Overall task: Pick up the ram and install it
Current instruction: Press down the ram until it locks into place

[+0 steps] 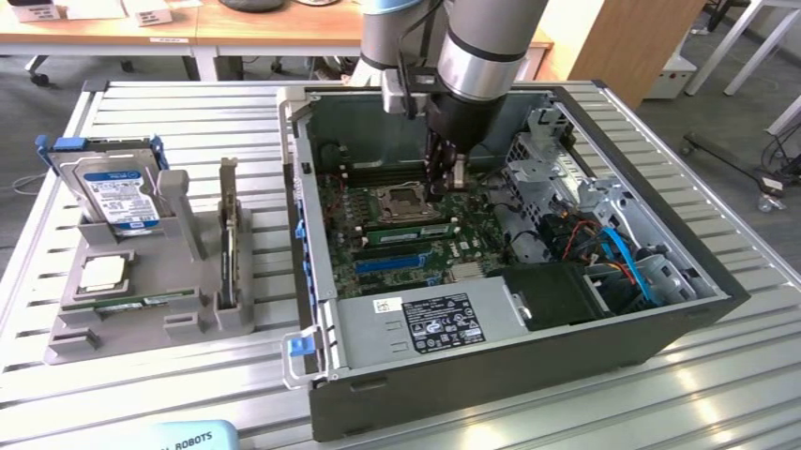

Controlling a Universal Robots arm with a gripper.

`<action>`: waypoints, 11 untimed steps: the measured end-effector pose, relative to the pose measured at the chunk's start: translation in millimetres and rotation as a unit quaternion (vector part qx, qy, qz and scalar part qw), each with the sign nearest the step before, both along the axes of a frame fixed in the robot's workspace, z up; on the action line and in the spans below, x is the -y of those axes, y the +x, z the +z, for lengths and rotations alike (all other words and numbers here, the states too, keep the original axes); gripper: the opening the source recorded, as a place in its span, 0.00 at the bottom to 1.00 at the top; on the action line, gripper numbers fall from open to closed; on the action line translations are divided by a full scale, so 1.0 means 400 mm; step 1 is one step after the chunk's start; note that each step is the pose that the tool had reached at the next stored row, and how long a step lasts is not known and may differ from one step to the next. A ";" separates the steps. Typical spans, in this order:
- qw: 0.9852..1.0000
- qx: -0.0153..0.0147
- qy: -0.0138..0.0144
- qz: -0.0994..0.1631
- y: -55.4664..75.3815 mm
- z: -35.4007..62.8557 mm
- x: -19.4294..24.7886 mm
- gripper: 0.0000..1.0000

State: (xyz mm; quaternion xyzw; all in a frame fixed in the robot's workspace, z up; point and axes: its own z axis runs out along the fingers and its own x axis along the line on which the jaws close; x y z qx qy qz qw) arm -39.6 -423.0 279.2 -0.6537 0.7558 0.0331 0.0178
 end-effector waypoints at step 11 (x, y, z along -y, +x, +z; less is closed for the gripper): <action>0.995 0.000 0.000 -0.100 0.000 -0.002 0.000 0.10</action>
